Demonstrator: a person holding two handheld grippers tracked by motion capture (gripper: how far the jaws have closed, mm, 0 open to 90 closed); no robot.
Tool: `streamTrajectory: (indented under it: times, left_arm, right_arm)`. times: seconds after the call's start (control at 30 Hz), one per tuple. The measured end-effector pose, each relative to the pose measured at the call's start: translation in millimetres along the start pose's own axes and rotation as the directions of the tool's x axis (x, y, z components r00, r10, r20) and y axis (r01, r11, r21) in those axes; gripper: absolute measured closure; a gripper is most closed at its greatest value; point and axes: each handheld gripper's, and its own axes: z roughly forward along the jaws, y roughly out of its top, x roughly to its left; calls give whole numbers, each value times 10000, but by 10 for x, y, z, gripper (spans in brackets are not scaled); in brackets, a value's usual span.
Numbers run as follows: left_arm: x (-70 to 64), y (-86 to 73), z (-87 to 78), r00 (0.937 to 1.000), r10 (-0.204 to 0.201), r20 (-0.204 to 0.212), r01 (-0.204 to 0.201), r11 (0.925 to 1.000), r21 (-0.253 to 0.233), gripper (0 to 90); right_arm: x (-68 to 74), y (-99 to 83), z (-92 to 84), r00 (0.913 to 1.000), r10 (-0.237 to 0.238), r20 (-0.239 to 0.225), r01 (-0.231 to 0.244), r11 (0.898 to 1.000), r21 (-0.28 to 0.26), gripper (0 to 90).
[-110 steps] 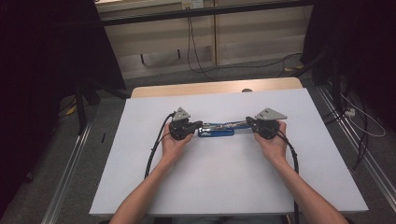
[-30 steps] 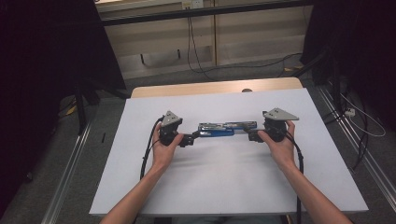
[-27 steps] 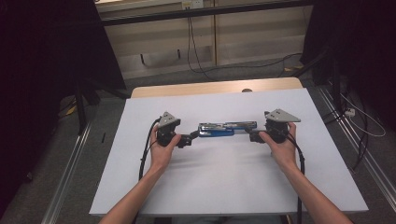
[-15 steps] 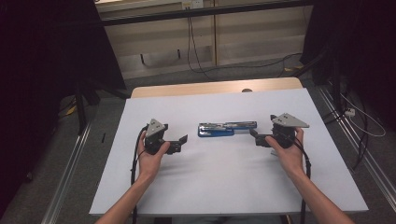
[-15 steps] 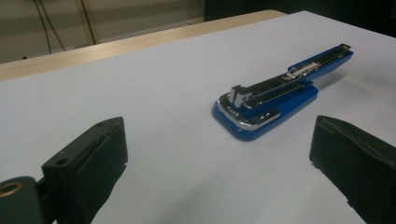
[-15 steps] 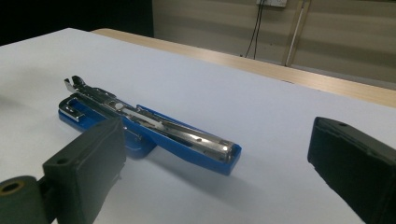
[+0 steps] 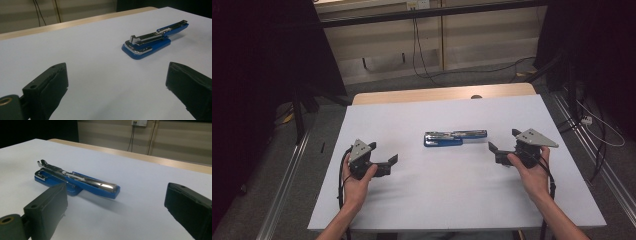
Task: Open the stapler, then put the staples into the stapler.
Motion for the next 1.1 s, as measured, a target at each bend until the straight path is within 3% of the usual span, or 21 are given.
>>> streamTrajectory:
  times: [0.07, 0.2, 0.3, 0.5, 0.73, 0.83, 0.97, 1.0, 1.1]
  left_arm:
    - [-25, -13, -48, 10000, -7, 57, 7, 10000, -48, 44]
    - [-83, -48, -163, 9967, 796, -169, -797, 9968, -69, 45]
    - [-77, -95, -251, 9991, 419, -15, -419, 9990, -124, 44]
    - [-20, -209, -418, 9984, -506, -245, 506, 9987, 22, 44]
    - [-109, -181, -484, 9988, -364, -327, 350, 9985, -419, 44]
    - [-126, -188, -462, 9990, -436, -37, 435, 9989, -170, 44]
    - [-151, -196, -439, 9993, -372, -28, 372, 9993, -48, 44]
    - [-153, -195, -437, 9994, -351, -41, 351, 9994, -41, 43]
    - [-145, -204, -437, 9994, -351, -29, 351, 9994, -20, 44]
  right_arm:
    - [-18, -26, -50, 9999, 112, 55, -112, 9999, -35, 45]
    - [-48, -47, -130, 9997, 122, 226, -120, 9999, -67, 45]
    - [-61, -80, -175, 9994, 193, 287, -191, 9998, -84, 45]
    - [-53, -138, -246, 9995, 143, 293, -142, 9999, -23, 44]
    - [-48, -181, -287, 9993, 95, 351, -91, 9999, -105, 43]
    - [-52, -188, -281, 9996, 180, 205, -179, 9998, -81, 44]
    - [-62, -175, -279, 9997, 252, 1, -252, 9996, -107, 46]
    - [-73, -171, -269, 9989, 452, -138, -453, 9989, -87, 47]
    - [-77, -179, -253, 9981, 617, -82, -618, 9980, -87, 43]
